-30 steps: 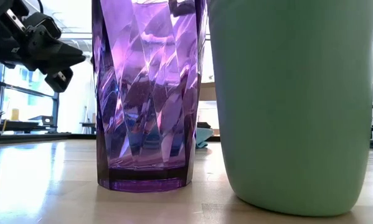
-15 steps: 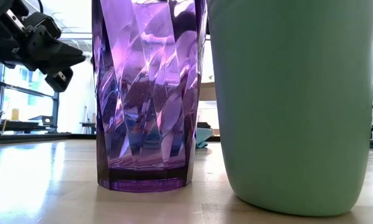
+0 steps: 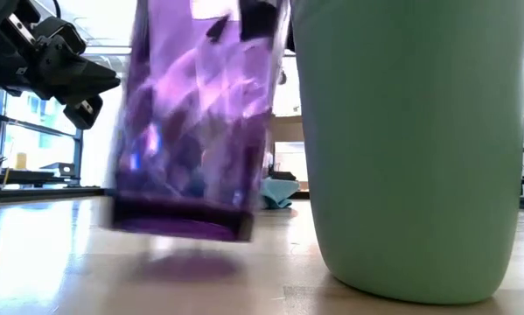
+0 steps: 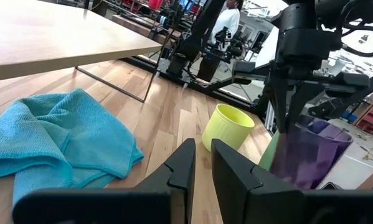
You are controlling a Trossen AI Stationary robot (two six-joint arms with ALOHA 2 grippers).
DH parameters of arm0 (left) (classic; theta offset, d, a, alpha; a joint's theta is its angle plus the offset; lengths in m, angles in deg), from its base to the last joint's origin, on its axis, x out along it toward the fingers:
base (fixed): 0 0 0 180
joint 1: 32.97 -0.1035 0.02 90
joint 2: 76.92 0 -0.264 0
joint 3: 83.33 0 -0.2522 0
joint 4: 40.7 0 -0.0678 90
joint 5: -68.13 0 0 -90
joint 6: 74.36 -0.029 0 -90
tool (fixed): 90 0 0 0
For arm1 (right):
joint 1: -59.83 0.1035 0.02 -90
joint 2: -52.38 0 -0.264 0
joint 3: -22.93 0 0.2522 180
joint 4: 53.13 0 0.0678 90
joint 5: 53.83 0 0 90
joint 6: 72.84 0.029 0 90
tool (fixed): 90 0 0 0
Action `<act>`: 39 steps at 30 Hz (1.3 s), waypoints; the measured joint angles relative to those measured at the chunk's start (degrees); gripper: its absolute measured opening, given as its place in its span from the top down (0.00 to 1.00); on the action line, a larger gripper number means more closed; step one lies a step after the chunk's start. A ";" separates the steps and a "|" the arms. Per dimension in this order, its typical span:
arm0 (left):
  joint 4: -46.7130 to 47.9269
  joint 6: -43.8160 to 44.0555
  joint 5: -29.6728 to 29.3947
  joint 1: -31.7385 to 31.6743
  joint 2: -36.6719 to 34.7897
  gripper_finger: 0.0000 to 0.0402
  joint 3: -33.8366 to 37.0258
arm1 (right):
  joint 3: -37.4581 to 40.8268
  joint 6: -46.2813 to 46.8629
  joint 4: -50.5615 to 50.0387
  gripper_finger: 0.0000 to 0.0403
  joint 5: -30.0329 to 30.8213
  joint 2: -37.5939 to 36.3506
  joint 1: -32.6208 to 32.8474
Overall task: Stack small to large cups/mugs on shelf
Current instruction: Put the purple cup on the shelf
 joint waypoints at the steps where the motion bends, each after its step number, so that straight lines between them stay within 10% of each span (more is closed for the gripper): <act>1: 0.01 0.00 0.01 -0.01 0.00 0.90 0.00 | -0.41 0.11 -0.38 0.96 0.00 0.00 -0.17; 25: 0.02 0.04 0.02 0.00 0.00 0.90 0.00 | -44.42 -6.27 -56.82 1.00 8.45 -0.19 -13.19; 39: 0.00 1.44 0.00 -0.02 0.02 0.90 0.02 | -38.44 -13.91 -59.36 1.00 13.03 -6.54 -25.39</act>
